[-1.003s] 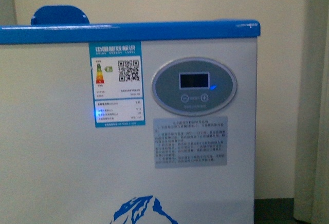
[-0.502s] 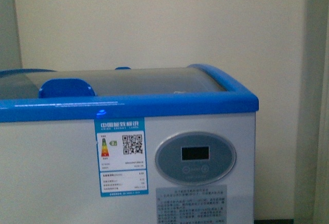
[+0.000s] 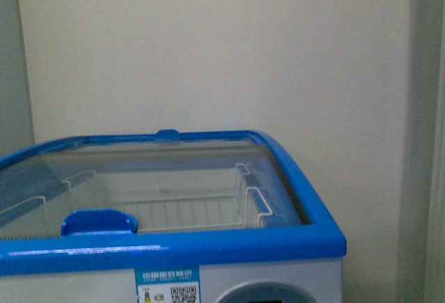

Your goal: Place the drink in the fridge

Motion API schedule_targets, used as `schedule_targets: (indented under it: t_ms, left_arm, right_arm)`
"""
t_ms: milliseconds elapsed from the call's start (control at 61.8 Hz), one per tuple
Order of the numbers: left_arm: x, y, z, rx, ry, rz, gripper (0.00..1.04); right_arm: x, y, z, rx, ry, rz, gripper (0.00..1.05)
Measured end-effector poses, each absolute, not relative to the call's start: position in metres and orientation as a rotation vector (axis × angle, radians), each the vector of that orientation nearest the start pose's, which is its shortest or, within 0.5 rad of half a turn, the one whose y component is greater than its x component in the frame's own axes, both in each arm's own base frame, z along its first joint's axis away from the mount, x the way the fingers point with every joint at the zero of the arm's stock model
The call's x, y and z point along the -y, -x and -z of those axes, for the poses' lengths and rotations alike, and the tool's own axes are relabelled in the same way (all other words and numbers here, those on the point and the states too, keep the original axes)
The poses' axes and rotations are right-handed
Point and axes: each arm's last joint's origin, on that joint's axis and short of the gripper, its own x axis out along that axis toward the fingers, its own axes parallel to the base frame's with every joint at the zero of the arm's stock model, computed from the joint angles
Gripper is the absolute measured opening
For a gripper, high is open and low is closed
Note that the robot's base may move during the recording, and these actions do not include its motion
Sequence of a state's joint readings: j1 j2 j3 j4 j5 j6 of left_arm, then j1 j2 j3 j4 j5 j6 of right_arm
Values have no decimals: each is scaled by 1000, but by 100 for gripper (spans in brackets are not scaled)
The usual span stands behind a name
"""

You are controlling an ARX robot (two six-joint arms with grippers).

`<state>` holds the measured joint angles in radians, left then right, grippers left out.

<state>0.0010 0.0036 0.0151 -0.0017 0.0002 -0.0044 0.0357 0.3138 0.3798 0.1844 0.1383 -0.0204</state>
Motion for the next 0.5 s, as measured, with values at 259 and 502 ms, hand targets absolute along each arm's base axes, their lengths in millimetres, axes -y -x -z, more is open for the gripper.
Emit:
schedule_targets:
  t_ms: [259,502]
  left_arm:
    - [0,-97,-168,10,4,-2,97]
    - [-1,-102,-170,-90,104,114,97]
  right_arm:
    - [0,-103,-285,252,-2,105,39]
    - [0,-103,-285,251,-2,106,39]
